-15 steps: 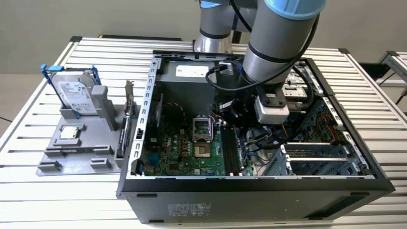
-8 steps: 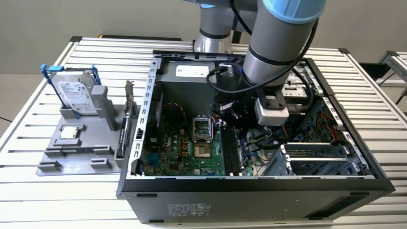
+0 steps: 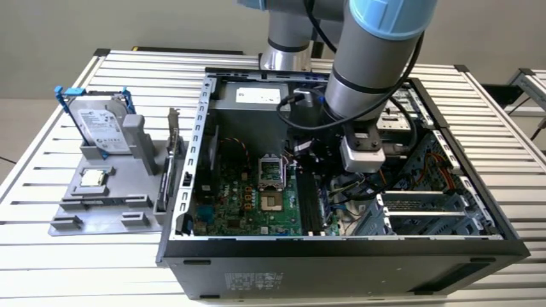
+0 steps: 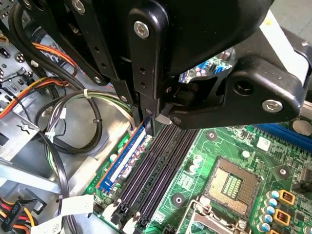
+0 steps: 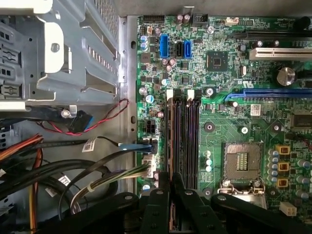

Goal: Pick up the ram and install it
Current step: 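Insert the ram into the slot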

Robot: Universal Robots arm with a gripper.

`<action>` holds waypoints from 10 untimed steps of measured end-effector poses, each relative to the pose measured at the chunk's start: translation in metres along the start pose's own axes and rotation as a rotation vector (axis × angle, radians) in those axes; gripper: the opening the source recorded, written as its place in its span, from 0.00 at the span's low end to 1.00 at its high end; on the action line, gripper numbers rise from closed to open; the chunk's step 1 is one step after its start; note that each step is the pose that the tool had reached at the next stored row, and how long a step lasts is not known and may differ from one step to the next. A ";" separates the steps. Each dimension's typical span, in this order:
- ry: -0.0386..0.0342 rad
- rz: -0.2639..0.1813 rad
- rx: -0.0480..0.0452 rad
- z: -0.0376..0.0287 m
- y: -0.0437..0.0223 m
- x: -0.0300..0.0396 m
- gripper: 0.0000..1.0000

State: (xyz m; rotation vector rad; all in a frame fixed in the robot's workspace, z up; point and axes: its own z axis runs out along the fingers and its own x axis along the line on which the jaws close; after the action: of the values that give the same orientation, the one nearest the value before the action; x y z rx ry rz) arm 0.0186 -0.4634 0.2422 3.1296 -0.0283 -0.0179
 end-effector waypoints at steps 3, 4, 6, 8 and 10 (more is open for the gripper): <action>0.0000 0.000 -0.0001 0.0032 0.0000 0.0002 0.00; 0.0000 0.000 0.0000 0.0047 -0.0001 0.0002 0.00; 0.0000 0.000 0.0001 0.0067 -0.0002 0.0004 0.00; 0.0000 0.000 0.0001 0.0083 -0.0003 0.0005 0.00; 0.0000 0.000 0.0000 0.0094 -0.0003 0.0005 0.00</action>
State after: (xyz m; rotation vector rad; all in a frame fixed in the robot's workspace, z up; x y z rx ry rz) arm 0.0190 -0.4632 0.2328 3.1295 -0.0283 -0.0179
